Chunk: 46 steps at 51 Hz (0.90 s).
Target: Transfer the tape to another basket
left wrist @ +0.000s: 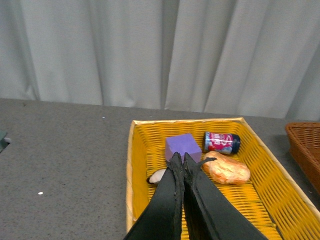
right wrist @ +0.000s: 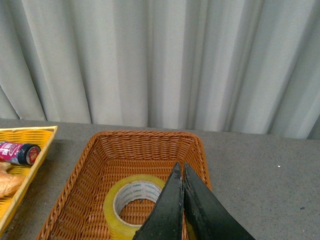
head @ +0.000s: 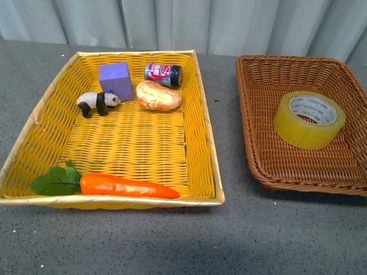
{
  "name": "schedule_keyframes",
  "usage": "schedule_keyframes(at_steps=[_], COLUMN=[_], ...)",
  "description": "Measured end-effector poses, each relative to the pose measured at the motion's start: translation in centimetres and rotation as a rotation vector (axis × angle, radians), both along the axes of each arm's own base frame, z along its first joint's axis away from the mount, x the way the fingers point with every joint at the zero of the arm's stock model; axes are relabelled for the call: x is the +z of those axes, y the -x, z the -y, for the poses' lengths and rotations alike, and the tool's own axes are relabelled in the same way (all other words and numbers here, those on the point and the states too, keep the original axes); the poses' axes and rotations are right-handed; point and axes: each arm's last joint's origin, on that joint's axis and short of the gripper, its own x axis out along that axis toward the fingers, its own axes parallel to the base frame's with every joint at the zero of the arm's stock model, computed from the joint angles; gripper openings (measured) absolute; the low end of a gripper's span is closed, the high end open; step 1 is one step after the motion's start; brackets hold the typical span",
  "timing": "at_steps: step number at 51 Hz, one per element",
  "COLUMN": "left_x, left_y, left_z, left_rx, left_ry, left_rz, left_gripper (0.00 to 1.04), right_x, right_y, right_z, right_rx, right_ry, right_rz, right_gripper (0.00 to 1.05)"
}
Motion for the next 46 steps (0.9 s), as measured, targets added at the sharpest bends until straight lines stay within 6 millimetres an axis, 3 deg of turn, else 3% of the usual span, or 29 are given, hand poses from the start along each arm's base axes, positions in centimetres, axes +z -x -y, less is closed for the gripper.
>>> schedule_keyframes(at_steps=[11,23,46], left_x=[-1.4,-1.2,-0.2], left_y=[2.5,4.6,6.7], left_z=[-0.9,-0.9,-0.9], left_rx=[0.007,0.004,0.005], left_ry=[-0.001,-0.001,-0.001], left_rz=[-0.011,-0.002,0.028], left_gripper=[0.04,0.04,0.04], right_x=[0.0,0.1,0.4], right_y=[2.9,5.2,7.8], right_z=[0.0,0.0,0.0], right_rx=[0.001,0.001,0.003], right_ry=[-0.001,-0.002,-0.003], right_rz=[-0.002,-0.002,0.012], right_gripper=[0.01,0.01,0.01])
